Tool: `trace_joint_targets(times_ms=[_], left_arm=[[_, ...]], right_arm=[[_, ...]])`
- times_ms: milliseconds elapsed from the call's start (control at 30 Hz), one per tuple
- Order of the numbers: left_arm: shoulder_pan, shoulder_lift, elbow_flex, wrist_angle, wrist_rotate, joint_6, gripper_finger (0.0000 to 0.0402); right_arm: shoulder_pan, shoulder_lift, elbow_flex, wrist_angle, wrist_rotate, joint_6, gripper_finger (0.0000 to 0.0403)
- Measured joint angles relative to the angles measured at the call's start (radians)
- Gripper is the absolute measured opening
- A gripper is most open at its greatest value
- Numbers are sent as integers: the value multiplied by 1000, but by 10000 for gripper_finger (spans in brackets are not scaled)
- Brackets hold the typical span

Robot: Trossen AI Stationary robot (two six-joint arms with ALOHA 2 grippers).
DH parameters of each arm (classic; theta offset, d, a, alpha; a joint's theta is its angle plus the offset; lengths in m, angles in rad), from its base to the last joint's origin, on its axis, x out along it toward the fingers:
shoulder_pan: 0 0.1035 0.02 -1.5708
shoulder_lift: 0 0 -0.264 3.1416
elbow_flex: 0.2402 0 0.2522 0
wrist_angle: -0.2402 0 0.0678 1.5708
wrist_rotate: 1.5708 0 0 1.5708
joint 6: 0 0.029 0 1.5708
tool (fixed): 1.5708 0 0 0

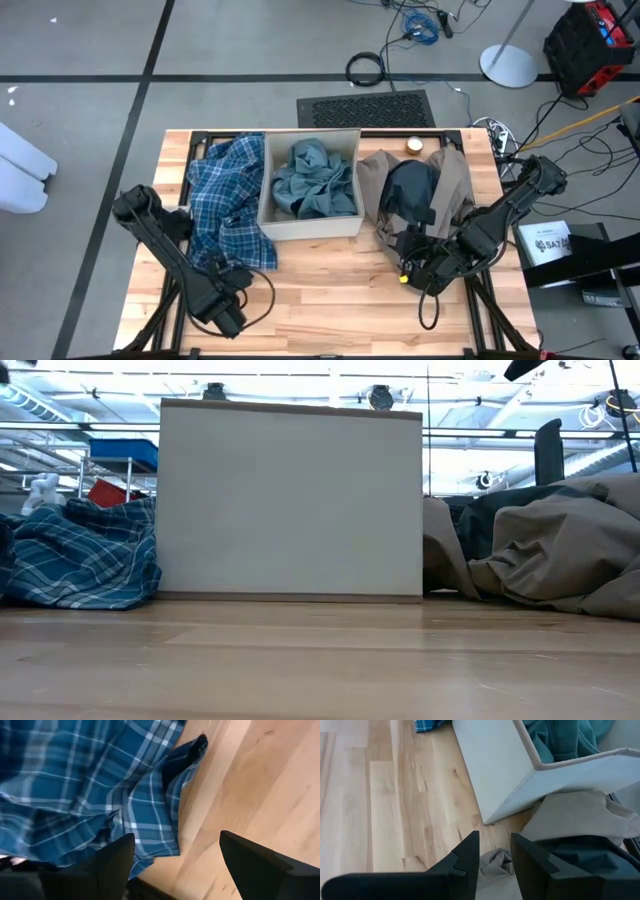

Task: Sort clothes
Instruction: Put the blue polo shirt into the laundry organizer

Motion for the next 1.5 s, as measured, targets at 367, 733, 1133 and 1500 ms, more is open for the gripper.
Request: trace_joint_targets(times_ms=[367, 733, 1133, 1500], left_arm=[[-4, 0, -208, 129, -77, -93, 302], [28, 0, -324, 118, -115, -122, 295], [92, 0, -248, 116, -102, -61, 21], [97, 0, 172, 33, -268, 43, 11]], right_arm=[[0, 0, 0, -3, 1, -26, 98], [0, 0, 0, -7, 1, -42, 98], [0, 0, 0, -7, 1, -52, 98], [0, 0, 0, -7, 1, -52, 98]])
